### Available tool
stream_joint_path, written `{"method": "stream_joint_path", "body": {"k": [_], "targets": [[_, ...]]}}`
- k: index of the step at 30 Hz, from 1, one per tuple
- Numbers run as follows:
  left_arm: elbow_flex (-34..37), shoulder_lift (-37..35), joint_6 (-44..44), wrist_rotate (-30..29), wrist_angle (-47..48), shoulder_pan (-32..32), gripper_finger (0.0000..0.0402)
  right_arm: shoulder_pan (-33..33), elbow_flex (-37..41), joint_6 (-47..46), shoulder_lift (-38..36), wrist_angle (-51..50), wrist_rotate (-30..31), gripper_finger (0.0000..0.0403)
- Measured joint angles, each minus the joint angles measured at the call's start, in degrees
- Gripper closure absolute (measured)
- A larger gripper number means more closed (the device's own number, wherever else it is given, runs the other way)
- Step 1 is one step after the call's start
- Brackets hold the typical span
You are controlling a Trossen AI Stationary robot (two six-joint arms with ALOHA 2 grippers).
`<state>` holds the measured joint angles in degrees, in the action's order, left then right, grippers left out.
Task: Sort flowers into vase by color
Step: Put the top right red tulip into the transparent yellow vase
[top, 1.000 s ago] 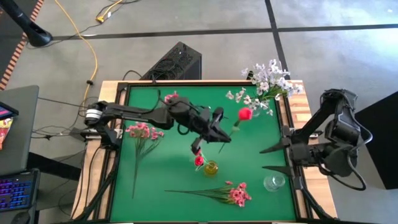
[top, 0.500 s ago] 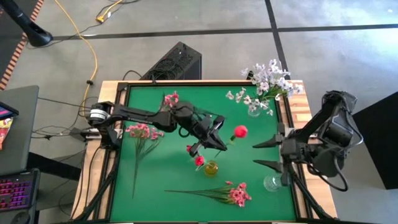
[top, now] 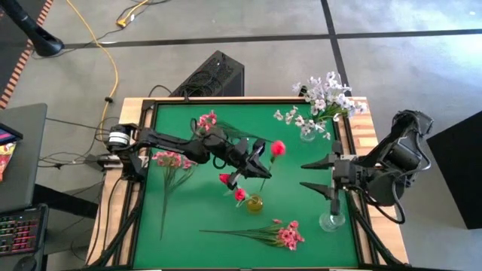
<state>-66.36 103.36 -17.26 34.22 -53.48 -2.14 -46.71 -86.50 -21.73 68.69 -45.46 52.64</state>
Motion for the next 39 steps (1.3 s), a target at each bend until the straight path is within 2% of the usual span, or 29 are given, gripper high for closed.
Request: {"method": "stream_joint_path", "body": {"k": [3,7,12,15,18,21,25,29,39], "targets": [[-1.5,0.0,-4.7,-1.5,-2.6,-0.7,0.0401,0.4,0.0,1.7,0.0,0.0,-0.1,0.0173],[-4.5,0.0,-11.9,-6.5,-2.6,-1.8,0.0401,0.4,0.0,3.1,-0.1,0.0,-0.2,0.0173],[-7.6,-0.1,-10.5,-7.4,-2.2,-3.7,0.0401,0.4,0.0,3.9,-0.1,0.0,-0.2,0.0173],[-7.9,-0.1,-8.8,-4.7,-0.6,-5.8,0.0401,0.4,0.0,4.1,-0.1,0.0,-0.2,0.0173],[-7.9,-0.1,-12.1,-2.4,0.3,-9.1,0.0401,0.4,0.0,4.1,-0.2,0.0,-0.2,0.0173],[-7.4,-0.1,-14.6,3.3,0.6,-12.4,0.0401,0.0,0.0,4.1,-0.2,0.0,-0.2,0.0173],[-5.0,-0.1,-11.0,9.0,0.5,-13.6,0.0401,-0.2,0.0,3.9,-0.2,0.0,-0.3,0.0173],[-1.5,-0.1,-7.1,9.1,0.3,-12.7,0.0401,-0.1,0.0,3.8,-0.2,0.0,-0.2,0.0173],[5.9,-0.1,-6.2,6.0,-4.6,-10.8,0.0401,0.9,0.0,4.2,-0.2,-0.4,-0.2,0.0173]]}}
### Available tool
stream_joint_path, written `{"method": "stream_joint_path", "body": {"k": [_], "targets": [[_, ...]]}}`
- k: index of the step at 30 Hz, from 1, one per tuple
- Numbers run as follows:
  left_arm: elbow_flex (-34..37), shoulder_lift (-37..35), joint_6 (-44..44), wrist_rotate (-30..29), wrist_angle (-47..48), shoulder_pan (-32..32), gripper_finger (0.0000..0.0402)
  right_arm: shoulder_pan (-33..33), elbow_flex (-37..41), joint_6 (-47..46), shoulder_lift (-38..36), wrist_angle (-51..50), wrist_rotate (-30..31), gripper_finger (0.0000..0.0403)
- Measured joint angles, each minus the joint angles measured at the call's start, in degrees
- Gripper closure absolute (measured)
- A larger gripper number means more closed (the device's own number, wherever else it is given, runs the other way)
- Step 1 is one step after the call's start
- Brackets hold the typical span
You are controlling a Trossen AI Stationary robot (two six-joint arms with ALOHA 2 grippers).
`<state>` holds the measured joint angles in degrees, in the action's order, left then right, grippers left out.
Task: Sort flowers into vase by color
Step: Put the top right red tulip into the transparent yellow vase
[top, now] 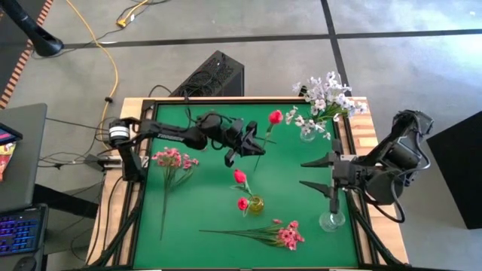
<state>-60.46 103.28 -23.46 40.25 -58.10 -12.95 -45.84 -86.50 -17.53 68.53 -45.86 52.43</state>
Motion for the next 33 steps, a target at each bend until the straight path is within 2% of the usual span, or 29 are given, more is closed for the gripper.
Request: {"method": "stream_joint_path", "body": {"k": [6,13,18,33], "targets": [[1.3,2.1,-0.4,-3.5,-3.3,3.1,0.0401,1.9,0.0,0.6,0.0,-0.4,0.0,0.0173],[1.3,10.4,-8.7,-8.3,-20.7,4.4,0.0401,2.2,0.0,1.0,0.0,-0.3,-0.1,0.0173],[1.3,14.4,-15.5,-9.2,-29.8,4.3,0.0401,2.2,0.0,0.0,0.0,-0.3,-1.4,0.0173],[1.0,15.8,-15.7,-10.2,-31.5,10.0,0.0401,2.2,0.0,-0.6,0.0,-0.4,-1.5,0.0173]]}}
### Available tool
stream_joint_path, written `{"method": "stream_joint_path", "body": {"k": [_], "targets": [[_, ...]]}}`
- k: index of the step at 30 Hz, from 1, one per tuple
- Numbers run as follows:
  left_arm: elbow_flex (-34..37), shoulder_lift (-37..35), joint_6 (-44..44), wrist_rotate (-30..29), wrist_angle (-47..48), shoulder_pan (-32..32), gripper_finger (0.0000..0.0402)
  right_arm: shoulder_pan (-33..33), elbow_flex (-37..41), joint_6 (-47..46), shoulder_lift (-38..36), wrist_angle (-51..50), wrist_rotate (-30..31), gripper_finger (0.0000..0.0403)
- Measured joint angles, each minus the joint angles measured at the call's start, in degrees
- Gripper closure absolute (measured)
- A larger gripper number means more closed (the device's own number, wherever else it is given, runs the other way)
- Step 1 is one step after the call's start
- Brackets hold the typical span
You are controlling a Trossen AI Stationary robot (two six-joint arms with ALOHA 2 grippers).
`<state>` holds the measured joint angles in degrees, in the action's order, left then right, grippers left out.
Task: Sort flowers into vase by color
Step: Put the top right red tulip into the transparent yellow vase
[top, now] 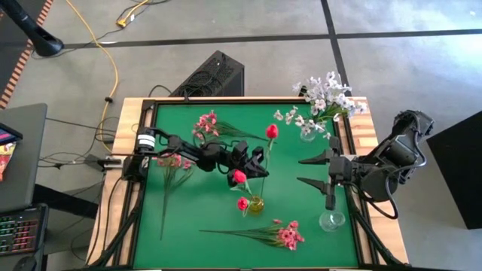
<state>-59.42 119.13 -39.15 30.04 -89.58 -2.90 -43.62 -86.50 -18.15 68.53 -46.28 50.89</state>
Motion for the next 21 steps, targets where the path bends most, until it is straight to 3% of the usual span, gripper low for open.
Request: {"method": "stream_joint_path", "body": {"k": [21], "targets": [[-2.8,0.0,-3.4,9.2,1.2,-1.1,0.0401,0.0,0.0,0.6,0.0,0.0,0.0,0.0173]]}}
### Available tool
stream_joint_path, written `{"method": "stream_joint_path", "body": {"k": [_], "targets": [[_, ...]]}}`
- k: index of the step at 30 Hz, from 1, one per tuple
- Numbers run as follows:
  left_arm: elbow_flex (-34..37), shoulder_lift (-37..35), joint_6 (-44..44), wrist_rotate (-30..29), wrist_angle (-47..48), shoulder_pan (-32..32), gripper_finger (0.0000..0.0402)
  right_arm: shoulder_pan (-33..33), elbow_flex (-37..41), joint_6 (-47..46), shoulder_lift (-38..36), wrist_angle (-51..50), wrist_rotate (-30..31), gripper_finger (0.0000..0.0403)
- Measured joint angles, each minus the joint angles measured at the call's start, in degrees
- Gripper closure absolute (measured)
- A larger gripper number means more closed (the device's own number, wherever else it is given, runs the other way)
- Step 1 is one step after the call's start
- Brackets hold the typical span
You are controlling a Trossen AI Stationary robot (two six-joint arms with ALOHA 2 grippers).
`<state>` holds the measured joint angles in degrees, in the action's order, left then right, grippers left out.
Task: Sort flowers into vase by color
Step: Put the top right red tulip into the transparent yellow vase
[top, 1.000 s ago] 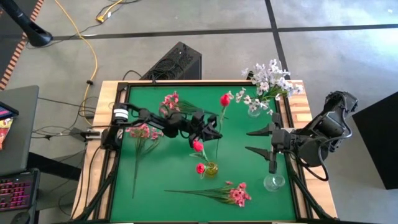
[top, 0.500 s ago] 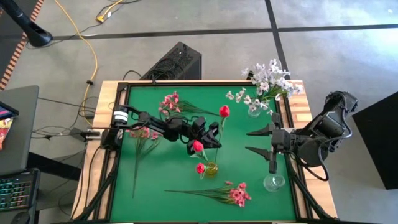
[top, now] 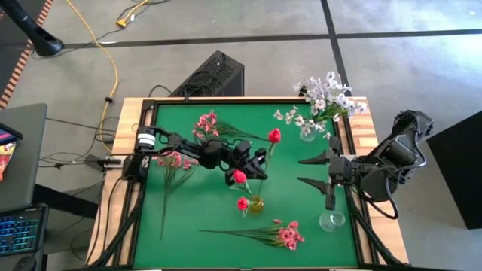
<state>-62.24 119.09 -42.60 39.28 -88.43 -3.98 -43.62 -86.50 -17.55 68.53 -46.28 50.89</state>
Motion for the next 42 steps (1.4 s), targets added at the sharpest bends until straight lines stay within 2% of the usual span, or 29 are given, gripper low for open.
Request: {"method": "stream_joint_path", "body": {"k": [8,13,17,24,37,42], "targets": [[0.0,0.0,4.6,1.8,5.6,0.3,0.0401,0.0,0.0,0.0,0.0,0.0,0.0,0.0173],[0.0,0.0,5.6,4.0,5.5,0.2,0.0401,0.0,0.0,0.0,0.0,0.0,0.0,0.0173],[0.0,-0.1,10.4,6.3,6.1,0.3,0.0401,0.0,0.0,0.0,0.0,0.0,0.0,0.0173],[0.0,-0.1,14.4,9.8,12.4,0.4,0.0401,0.0,0.0,0.0,0.0,0.0,0.0,0.0173],[0.0,-0.1,24.3,9.5,22.8,2.3,0.0401,0.0,0.0,0.0,0.0,0.0,0.0,0.0173],[0.0,-0.1,25.5,9.4,23.7,2.7,0.0401,0.0,0.0,-0.1,0.0,0.0,0.0,0.0173]]}}
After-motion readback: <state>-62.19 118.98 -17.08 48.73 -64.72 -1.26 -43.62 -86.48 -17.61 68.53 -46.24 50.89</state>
